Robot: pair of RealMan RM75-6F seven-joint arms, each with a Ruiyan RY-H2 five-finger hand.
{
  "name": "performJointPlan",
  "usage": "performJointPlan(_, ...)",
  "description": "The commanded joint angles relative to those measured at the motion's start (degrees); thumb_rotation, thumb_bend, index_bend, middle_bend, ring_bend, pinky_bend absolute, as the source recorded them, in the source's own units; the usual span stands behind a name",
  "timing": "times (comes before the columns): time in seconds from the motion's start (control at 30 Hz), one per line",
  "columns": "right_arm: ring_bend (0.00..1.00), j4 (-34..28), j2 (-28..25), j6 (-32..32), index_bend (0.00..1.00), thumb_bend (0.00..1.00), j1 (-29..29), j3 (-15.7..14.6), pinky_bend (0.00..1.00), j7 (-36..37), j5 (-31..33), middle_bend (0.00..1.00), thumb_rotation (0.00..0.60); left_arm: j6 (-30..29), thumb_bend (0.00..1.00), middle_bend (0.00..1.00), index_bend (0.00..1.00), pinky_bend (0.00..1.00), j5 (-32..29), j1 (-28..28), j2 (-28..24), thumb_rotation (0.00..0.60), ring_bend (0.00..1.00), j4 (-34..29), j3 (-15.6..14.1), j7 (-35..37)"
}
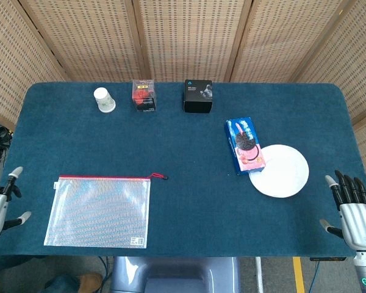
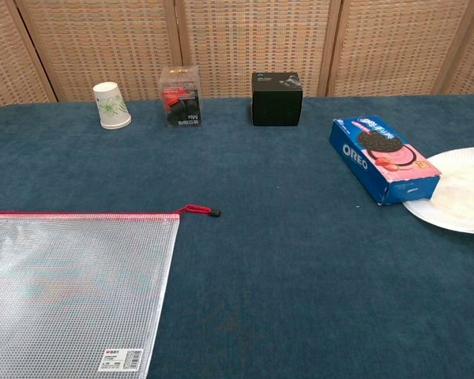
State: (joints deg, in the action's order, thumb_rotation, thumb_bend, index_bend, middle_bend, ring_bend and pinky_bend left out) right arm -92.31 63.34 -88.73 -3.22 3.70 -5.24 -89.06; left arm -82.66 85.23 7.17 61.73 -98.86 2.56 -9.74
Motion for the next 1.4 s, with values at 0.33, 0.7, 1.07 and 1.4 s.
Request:
performJointPlan(0.33,0.0,-0.3,-0.8,2.9,0.09,0.0,-0.9,0.9,0.0,0.9,3.3,0.0,0.6,41.7,0.21,1.0,0.33,1.0,-23.2,33.0,10.6,0.6,0.99,3.2,11.8,-10.4)
performJointPlan(0.7,0.0,0.5,-1.2,4.4,0.09,0.0,-1.2,1.7,0.0,2.4,5.9,0.0,0.6,47.7,0.39,1.0,0.5,1.0,-42.2,49.7,26.8,0.6,0.99,19.7,11.4,-16.2)
performJointPlan(1.07,0.0,1.4,-1.4,5.8,0.1,0.0,-1.5,2.4,0.0,3.7,8.1,0.0,0.6,50.4,0.4,1.0,0.48,1.0,-46.9,55.8,32.1,0.6,0.99,27.3,7.6,-17.1)
performJointPlan(1.4,0.0,1.7,-1.5,6.9,0.11,0.0,-1.9,2.5,0.0,4.3,8.7,0.0,0.6,50.3,0.35,1.0,0.47,1.0,-46.2,56.0,33.6,0.6,0.99,30.2,6.1,-14.1)
